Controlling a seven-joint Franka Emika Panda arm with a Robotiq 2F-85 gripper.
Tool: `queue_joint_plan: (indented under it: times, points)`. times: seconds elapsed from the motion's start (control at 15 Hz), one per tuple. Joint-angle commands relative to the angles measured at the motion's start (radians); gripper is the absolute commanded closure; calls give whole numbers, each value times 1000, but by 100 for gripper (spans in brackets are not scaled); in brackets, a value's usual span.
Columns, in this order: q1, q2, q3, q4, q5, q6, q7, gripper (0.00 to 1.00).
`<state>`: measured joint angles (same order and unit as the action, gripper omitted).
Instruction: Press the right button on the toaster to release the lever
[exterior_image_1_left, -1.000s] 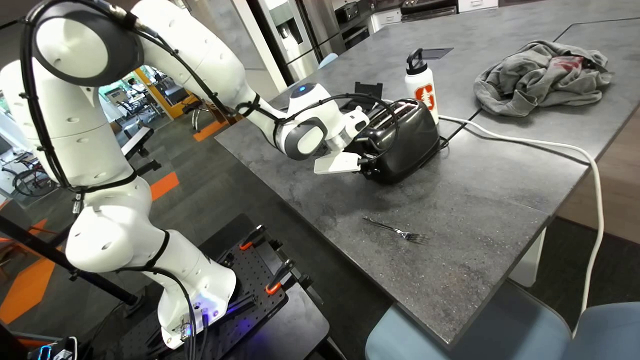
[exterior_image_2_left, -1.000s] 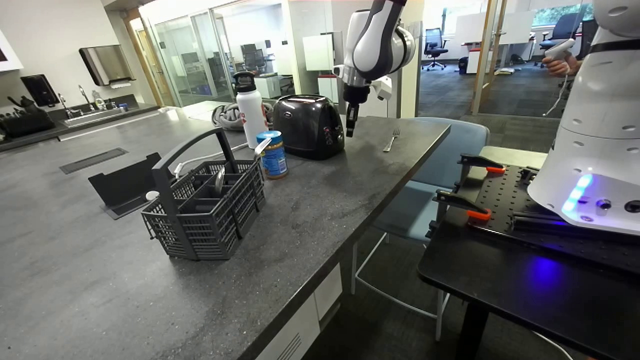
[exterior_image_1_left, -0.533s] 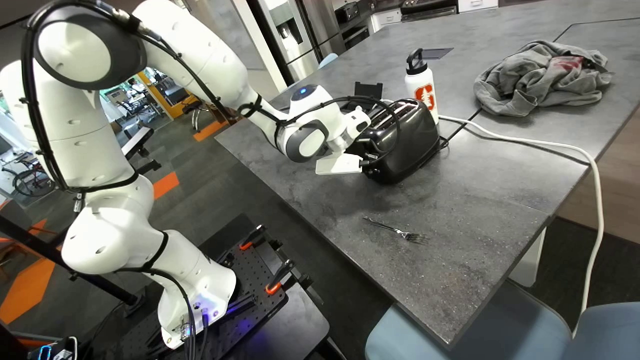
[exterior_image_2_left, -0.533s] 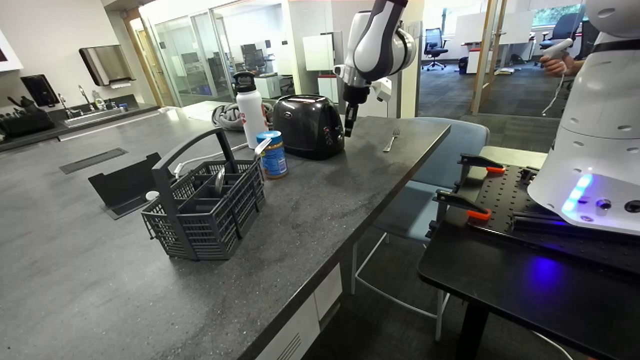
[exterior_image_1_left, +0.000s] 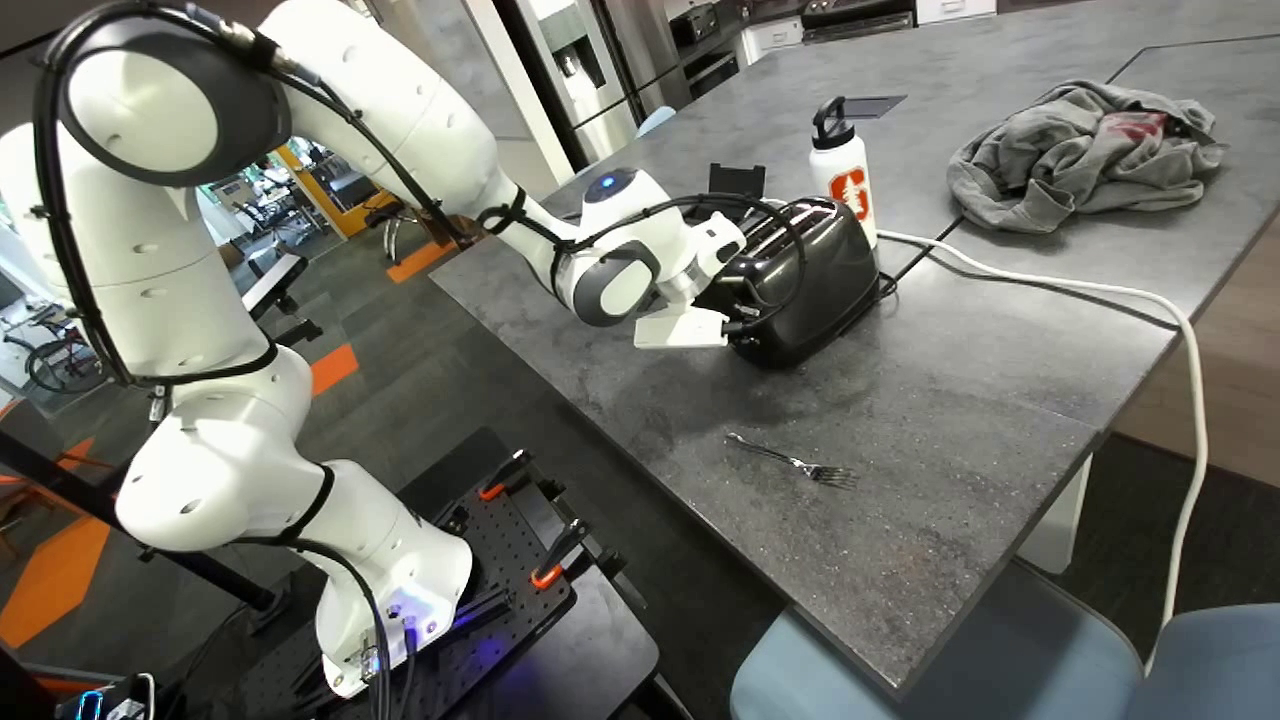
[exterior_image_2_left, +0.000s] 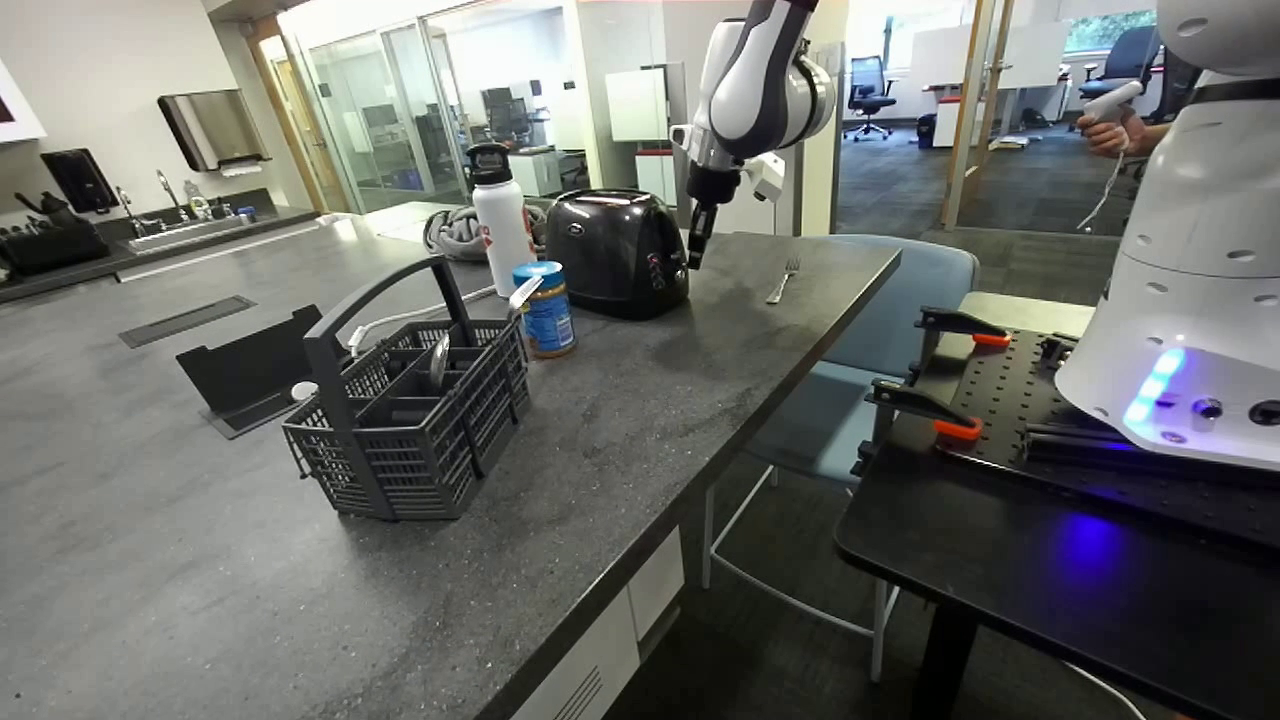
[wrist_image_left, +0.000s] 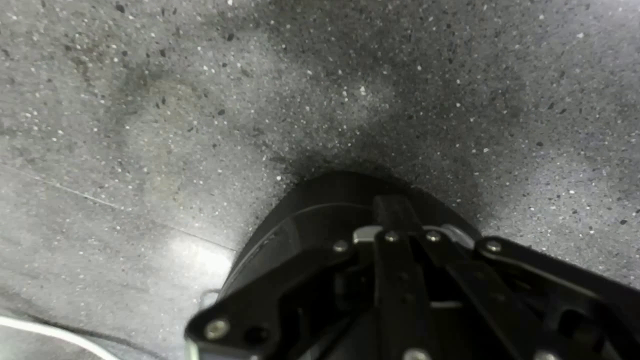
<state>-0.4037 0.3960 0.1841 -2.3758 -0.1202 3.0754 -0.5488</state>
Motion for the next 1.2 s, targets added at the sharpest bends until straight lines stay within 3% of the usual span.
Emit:
queue_joint_plan:
  times: [0.0,0.53,1.13]
  points:
    - [-43,27,35,14,-10,49,-20,100]
    - [-72,66,59,28,-33,59,-16,100]
    - [-175,74,146,-2,-102,129,-8,100]
